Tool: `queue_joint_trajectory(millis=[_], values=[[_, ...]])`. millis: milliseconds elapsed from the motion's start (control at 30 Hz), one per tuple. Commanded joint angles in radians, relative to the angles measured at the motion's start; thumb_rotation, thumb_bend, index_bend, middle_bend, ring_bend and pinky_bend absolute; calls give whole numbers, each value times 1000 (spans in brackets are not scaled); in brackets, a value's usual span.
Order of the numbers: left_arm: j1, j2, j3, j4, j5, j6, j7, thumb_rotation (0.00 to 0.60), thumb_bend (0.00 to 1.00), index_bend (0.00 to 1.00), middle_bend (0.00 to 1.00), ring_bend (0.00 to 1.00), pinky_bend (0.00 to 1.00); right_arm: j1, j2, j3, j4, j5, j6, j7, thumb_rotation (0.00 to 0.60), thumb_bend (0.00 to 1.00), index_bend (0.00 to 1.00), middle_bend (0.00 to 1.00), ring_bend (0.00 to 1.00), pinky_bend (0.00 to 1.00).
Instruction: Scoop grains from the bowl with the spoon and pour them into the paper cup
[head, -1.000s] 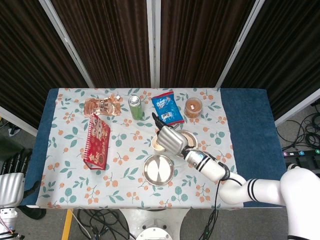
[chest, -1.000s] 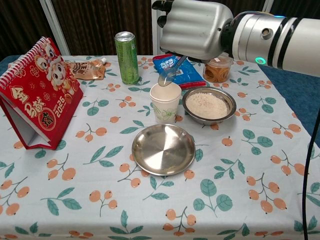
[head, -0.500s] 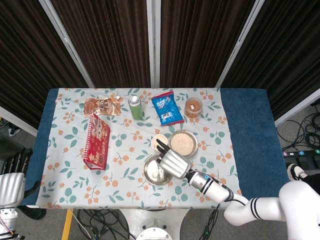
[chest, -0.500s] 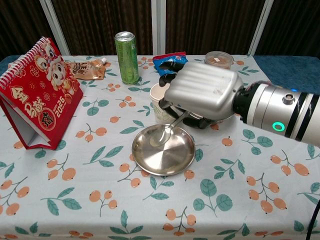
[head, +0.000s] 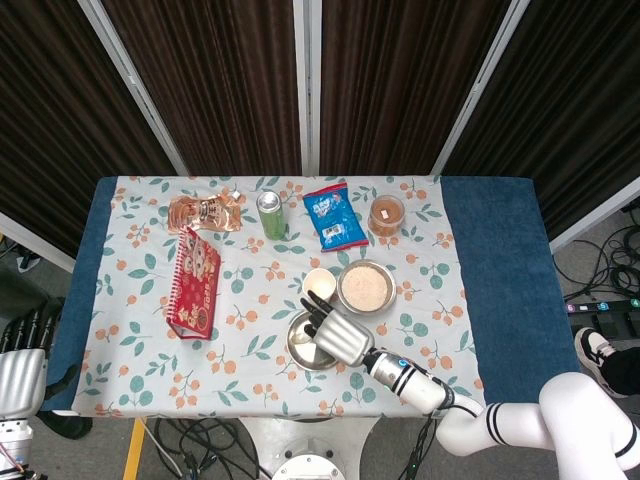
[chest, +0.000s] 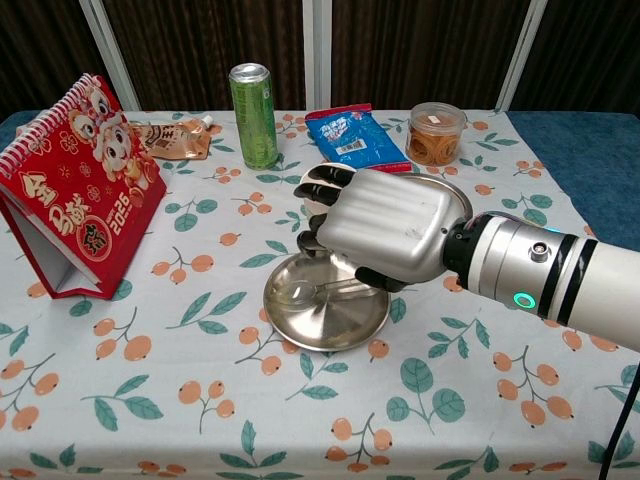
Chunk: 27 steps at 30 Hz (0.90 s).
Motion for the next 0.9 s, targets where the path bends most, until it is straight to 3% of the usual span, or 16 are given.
queue_joint_trajectory(millis=[33,167,300,400,567,767,900], values=[[1,1,-1,0,2,3,-1,600,263,127,99,46,109,-5,16,10,-17,-15,15,-5,600,327,172,255,0,0],[2,3,-2,1,0,4,-5,600,262,128,99,47,110,-47,104,37,-100,-48,118,15,600,327,170,247,0,0],[-3,2,-4,6,0,-5,-10,600,263,128,100,47,110,-151,261,49,-218,-18,254,63,600,327,170,254,10,0],[-9,-1,-7,9,3,-9,-13,600,263,127,100,47,110,-245,378,37,-284,36,328,134,600,327,160,252,48,0],[-18,1,-11,0,9,-12,-2,600,263,128,100,47,109,-409,527,0,-325,87,457,305,600,327,54,153,2,0],[-27,6,-12,-32,15,-17,25,600,263,127,100,47,110,-586,608,-44,-335,89,586,512,600,327,22,114,0,0],[-33,10,-15,-49,20,-17,32,600,263,128,100,47,110,-639,627,-50,-330,54,619,589,600,327,22,123,0,0]])
